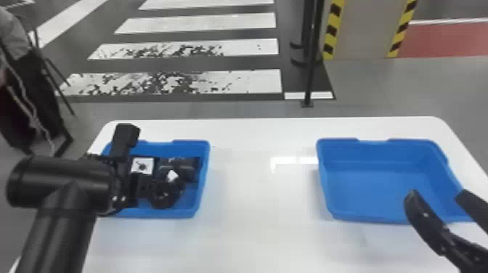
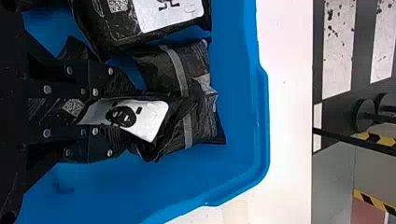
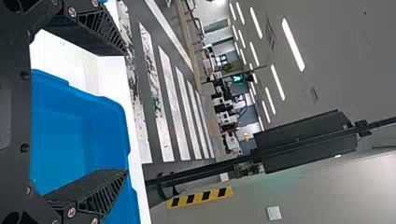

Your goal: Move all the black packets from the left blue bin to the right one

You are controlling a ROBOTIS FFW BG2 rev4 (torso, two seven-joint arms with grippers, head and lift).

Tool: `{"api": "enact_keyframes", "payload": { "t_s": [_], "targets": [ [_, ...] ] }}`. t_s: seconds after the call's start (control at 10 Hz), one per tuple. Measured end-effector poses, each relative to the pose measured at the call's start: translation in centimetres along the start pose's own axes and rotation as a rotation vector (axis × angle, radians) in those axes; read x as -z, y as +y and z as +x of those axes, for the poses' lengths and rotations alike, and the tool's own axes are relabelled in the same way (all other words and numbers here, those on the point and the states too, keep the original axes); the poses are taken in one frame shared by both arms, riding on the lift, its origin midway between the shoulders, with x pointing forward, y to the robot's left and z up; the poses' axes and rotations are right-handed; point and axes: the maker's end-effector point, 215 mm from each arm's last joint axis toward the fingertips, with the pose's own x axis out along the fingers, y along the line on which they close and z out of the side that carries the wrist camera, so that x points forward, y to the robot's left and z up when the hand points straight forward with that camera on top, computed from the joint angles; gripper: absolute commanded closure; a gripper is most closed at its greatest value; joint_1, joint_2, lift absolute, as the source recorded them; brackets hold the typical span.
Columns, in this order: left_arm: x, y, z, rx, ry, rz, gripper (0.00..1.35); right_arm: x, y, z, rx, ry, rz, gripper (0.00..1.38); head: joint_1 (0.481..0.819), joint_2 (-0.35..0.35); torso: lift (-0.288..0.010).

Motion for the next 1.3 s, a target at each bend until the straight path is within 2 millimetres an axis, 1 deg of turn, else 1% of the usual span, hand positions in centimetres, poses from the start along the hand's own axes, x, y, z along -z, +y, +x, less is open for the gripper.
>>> {"api": "enact_keyframes", "payload": {
  "t_s": [0.1,0.2,0.5,0.6,0.7,0.8,1.0,1.1,1.2,1.3],
  "targets": [
    [-0.7,0.0,-0.6,0.017,-0.016,0.009,1.21,0.0,0.0,0.0,0.000,-0.001,0.001,0.13,0.695,0.107,-0.139],
    [-1.6,-0.1,-1.7,0.023,-0.042,0.020,1.21,-0.1,0.0,0.0,-0.001,-0.002,0.002,0.13,0.695,0.108,-0.139],
    [-2.9,-1.7,-6.7,0.052,-0.149,0.031,1.21,-0.2,0.2,0.0,-0.004,-0.004,0.006,0.13,0.695,0.107,-0.139],
    [-3.4,-2.9,-8.3,0.075,-0.190,0.044,1.21,-0.4,0.4,0.0,-0.011,-0.009,0.005,0.13,0.695,0.100,-0.139],
    [-4.1,-4.8,-9.5,0.112,-0.238,0.072,1.21,-0.9,0.9,0.1,-0.025,-0.017,0.004,0.13,0.695,0.088,-0.139],
    [-5.3,-7.1,-10.2,0.164,-0.298,0.105,1.21,-1.3,2.0,0.6,-0.054,-0.025,0.010,0.13,0.695,0.070,-0.139],
    [-8.6,-11.8,-11.3,0.271,-0.451,0.152,1.21,-1.1,4.5,2.0,-0.144,-0.023,0.032,0.13,0.695,0.042,-0.139],
    [-10.4,-14.2,-12.1,0.326,-0.531,0.167,1.21,-0.9,5.7,2.8,-0.183,-0.020,0.040,0.13,0.695,0.035,-0.139],
    [-11.7,-17.1,-12.8,0.397,-0.602,0.173,1.21,-0.9,6.9,3.6,-0.219,-0.017,0.032,0.13,0.695,0.019,-0.139],
    [-12.5,-19.6,-13.2,0.464,-0.652,0.164,1.21,-1.0,7.6,4.2,-0.246,-0.010,0.007,0.13,0.695,-0.007,-0.139]
  ]
}}
